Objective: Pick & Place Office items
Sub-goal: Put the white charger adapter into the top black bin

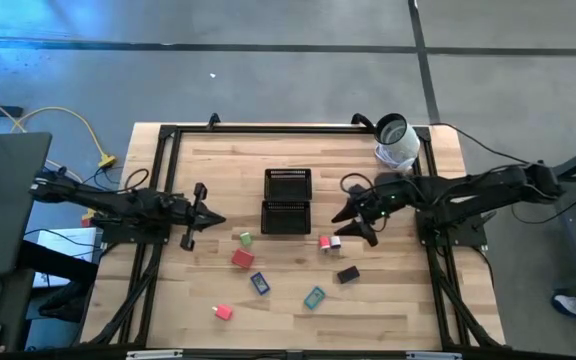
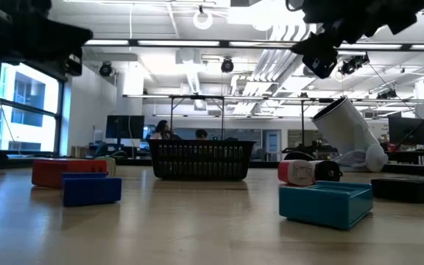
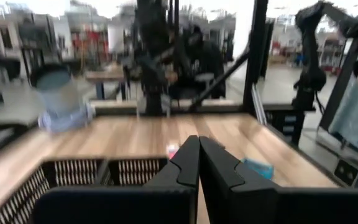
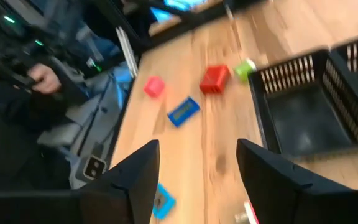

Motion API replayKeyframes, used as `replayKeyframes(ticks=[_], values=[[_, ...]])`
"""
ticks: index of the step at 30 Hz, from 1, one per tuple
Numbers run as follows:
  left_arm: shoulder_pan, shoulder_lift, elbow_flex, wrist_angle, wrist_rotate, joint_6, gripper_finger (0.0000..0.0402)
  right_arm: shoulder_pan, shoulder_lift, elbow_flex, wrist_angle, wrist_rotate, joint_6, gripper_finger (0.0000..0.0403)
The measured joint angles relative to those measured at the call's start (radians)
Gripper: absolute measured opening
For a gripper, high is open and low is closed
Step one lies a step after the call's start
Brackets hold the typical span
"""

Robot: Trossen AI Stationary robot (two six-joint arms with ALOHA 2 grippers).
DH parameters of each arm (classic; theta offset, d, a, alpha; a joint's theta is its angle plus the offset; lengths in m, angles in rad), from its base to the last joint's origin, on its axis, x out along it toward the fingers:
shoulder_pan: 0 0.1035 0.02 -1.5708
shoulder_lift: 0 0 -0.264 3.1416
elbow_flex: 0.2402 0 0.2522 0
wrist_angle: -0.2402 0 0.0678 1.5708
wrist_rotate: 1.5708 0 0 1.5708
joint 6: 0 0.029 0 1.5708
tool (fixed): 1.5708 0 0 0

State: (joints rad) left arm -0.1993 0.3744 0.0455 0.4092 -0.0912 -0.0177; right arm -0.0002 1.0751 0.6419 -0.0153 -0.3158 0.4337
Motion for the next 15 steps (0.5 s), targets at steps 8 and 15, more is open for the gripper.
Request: replayKeyframes(ticks=[8,15], values=[[0.000,0.192,0.109,-0.022,0.033,0.023,0.0007,0.000,0.068,0.104,-0.171,-0.004,-0.010,0.0197],[0.000,0.333,0.178,-0.001,0.033,0.078,0.0042,0.000,0.081,0.112,-0.175,-0.003,-0.021,0.0197]])
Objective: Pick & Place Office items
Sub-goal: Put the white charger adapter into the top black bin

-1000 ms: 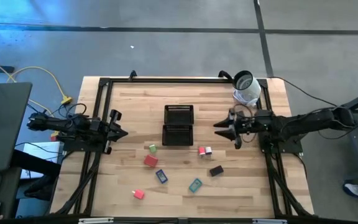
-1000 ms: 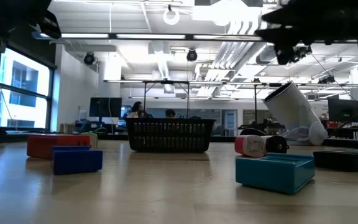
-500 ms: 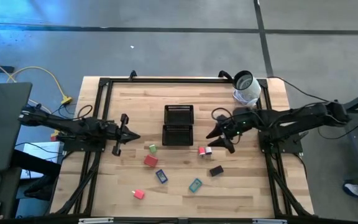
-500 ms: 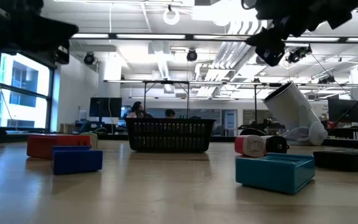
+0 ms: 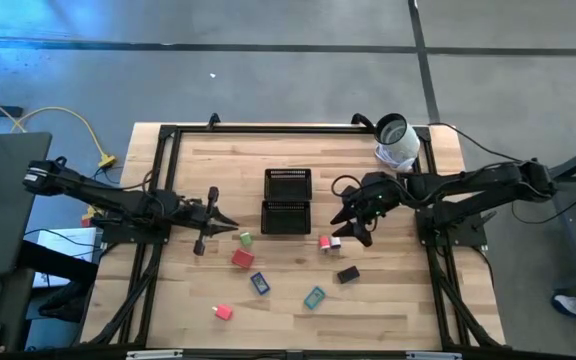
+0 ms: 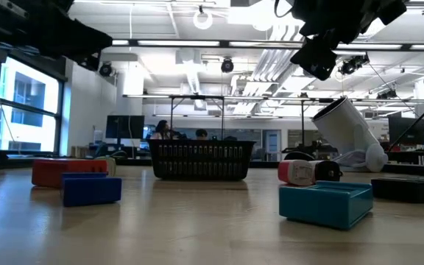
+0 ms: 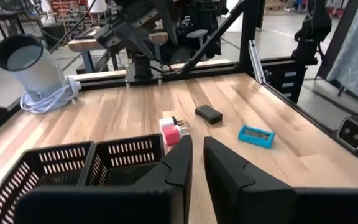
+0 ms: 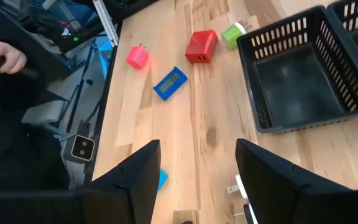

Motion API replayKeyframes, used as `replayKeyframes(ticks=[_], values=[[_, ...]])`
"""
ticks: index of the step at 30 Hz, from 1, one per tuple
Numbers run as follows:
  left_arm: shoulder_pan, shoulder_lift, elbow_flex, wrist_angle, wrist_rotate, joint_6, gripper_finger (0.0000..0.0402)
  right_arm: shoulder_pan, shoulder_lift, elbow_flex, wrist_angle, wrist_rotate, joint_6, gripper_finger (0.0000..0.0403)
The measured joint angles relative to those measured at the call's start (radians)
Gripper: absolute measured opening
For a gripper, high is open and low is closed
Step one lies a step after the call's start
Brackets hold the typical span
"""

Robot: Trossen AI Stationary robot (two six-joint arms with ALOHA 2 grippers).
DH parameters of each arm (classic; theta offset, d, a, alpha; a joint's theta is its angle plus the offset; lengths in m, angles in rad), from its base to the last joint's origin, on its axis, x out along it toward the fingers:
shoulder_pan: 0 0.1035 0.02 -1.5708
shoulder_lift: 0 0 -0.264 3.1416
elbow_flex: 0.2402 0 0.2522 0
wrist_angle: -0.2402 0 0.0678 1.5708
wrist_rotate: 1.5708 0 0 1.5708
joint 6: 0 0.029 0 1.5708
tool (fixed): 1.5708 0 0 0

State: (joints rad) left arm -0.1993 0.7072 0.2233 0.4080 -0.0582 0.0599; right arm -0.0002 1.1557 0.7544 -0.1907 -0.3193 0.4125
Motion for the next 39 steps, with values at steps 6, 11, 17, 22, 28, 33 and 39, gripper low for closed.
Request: replayKeyframes(ticks=[6,11,17,22,28,33,39], values=[[0.000,0.007,0.005,0.110,0.001,0.044,0.0050,0.000,-0.005,0.000,0.001,-0.062,-0.022,0.0197],[0.005,0.020,0.005,0.122,0.000,0.030,0.0050,0.000,0.025,0.000,0.045,-0.100,-0.013,0.0197],[0.025,0.042,0.005,0.117,0.034,-0.098,0.0050,0.003,0.121,0.000,0.056,-0.197,0.084,0.0197],[0.057,0.078,0.005,0.114,0.129,-0.161,0.0050,-0.003,0.204,-0.001,-0.054,-0.234,0.105,0.0197],[0.080,0.128,0.005,0.116,0.132,-0.167,0.0050,-0.007,0.215,-0.001,-0.086,-0.184,0.088,0.0197],[0.099,0.162,0.005,0.116,0.132,-0.190,0.0050,-0.019,0.199,0.013,-0.102,-0.158,0.061,0.0197],[0.114,0.173,0.005,0.118,0.132,-0.208,0.0050,-0.029,0.199,0.047,-0.123,0.002,0.040,0.0197]])
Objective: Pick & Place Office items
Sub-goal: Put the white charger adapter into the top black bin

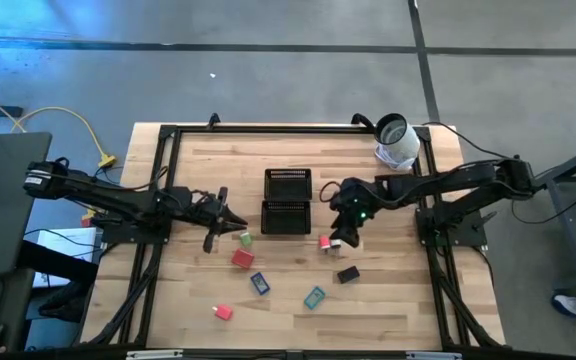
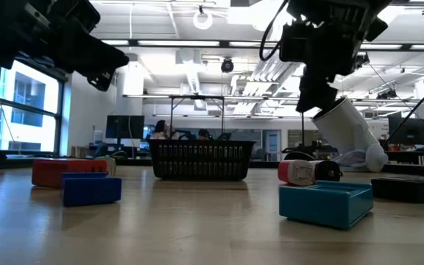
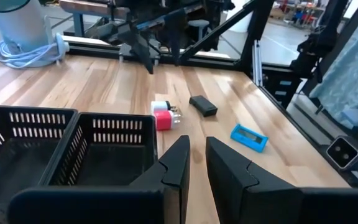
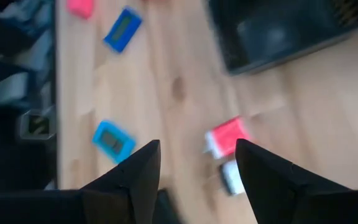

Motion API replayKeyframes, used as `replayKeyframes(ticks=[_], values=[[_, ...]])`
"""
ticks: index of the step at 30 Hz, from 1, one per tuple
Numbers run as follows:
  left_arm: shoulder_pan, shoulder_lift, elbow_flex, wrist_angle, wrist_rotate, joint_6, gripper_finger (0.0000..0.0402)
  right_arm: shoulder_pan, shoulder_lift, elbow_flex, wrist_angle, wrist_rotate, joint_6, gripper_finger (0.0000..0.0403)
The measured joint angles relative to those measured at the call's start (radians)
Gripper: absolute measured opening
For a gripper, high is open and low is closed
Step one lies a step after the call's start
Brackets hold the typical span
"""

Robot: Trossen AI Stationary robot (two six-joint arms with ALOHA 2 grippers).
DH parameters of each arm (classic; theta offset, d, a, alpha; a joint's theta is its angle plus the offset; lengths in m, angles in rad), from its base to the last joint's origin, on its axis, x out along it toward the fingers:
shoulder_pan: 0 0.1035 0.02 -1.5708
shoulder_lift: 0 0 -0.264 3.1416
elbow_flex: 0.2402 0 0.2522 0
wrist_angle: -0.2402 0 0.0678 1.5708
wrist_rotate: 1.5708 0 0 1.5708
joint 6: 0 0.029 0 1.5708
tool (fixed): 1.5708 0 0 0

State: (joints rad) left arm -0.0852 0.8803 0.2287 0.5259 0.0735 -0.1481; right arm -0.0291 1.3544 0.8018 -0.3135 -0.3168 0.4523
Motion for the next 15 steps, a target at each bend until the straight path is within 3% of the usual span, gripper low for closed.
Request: replayKeyframes(ticks=[9,15], values=[[0.000,-0.001,0.000,0.000,0.000,-0.003,0.0050,0.012,0.006,0.025,0.012,0.038,0.183,0.0197],[0.000,-0.001,0.000,-0.001,0.000,-0.003,0.0050,0.016,0.011,0.025,-0.072,0.085,0.379,0.0197]])
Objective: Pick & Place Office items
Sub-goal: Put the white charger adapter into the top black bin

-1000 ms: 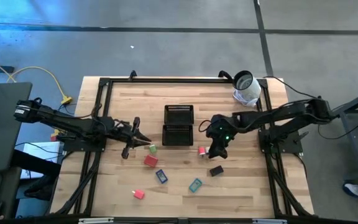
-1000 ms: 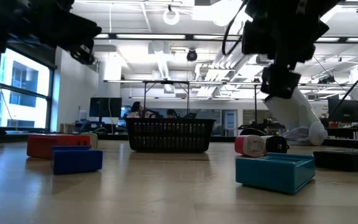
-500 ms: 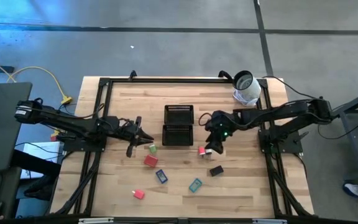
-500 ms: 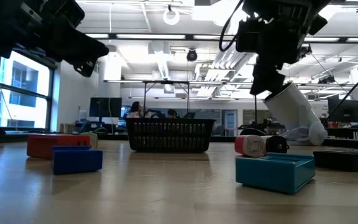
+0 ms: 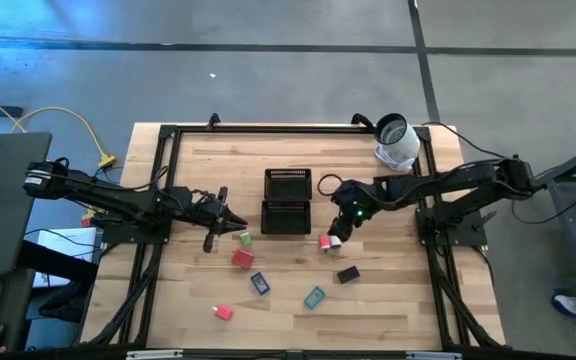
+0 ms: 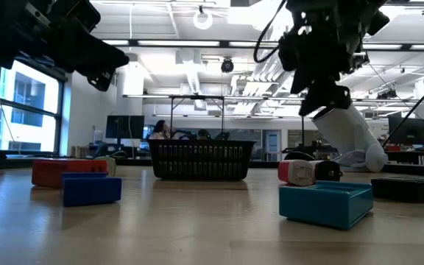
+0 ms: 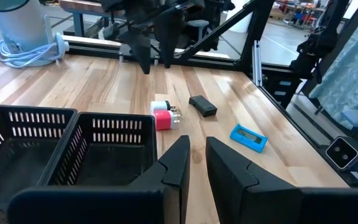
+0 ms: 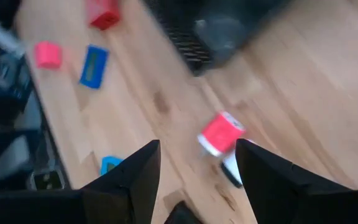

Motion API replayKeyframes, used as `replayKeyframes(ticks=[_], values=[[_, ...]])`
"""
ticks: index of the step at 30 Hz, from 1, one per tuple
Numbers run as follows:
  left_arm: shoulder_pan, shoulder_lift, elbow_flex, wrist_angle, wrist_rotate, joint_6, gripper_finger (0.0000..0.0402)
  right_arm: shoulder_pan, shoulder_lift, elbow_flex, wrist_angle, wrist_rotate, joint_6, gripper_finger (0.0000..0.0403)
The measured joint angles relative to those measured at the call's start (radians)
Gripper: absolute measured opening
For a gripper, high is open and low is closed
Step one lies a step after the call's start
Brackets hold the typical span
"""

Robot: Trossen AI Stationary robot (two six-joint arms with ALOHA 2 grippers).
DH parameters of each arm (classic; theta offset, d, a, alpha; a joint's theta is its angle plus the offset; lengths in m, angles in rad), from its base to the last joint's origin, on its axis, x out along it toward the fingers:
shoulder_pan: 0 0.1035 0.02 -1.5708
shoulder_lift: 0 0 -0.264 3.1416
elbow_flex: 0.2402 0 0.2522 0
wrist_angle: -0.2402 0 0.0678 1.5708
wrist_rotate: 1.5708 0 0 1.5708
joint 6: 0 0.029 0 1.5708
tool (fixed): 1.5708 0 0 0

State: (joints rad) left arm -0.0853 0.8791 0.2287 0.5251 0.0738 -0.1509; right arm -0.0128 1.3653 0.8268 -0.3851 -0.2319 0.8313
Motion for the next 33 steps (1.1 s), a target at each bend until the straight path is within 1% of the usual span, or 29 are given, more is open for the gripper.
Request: replayKeyframes(ticks=[2,6,13,16,19,21,24,27,31,33], values=[[0.000,0.000,0.000,-0.001,0.000,0.000,0.0050,0.004,0.003,0.000,-0.022,0.002,0.025,0.0197],[0.000,0.000,0.000,-0.001,0.000,0.000,0.0050,0.045,0.003,0.000,-0.007,0.009,0.048,0.0197],[0.000,0.000,0.000,-0.002,0.000,0.000,0.0050,0.112,0.003,0.000,-0.016,0.093,0.104,0.0197],[0.000,0.000,0.000,-0.002,0.000,0.000,0.0050,0.124,0.003,0.000,-0.012,0.097,0.116,0.0197],[0.000,0.000,0.000,-0.002,0.000,0.000,0.0050,0.136,0.032,0.011,-0.009,0.101,0.139,0.0197],[0.000,0.000,0.000,-0.003,0.000,0.000,0.0050,0.148,0.068,0.045,-0.043,0.101,0.133,0.0197],[0.000,0.000,0.000,-0.005,0.000,0.001,0.0050,0.162,0.142,0.121,-0.082,0.082,0.083,0.0197],[-0.004,0.000,0.000,-0.015,0.000,-0.004,0.0050,0.165,0.196,0.194,-0.174,0.082,0.032,0.0197],[-0.019,0.000,0.001,-0.030,0.000,-0.004,0.0050,0.163,0.212,0.268,-0.329,0.156,0.000,0.0197],[-0.024,0.000,0.001,-0.034,0.001,-0.004,0.0050,0.163,0.213,0.285,-0.363,0.187,0.001,0.0197]])
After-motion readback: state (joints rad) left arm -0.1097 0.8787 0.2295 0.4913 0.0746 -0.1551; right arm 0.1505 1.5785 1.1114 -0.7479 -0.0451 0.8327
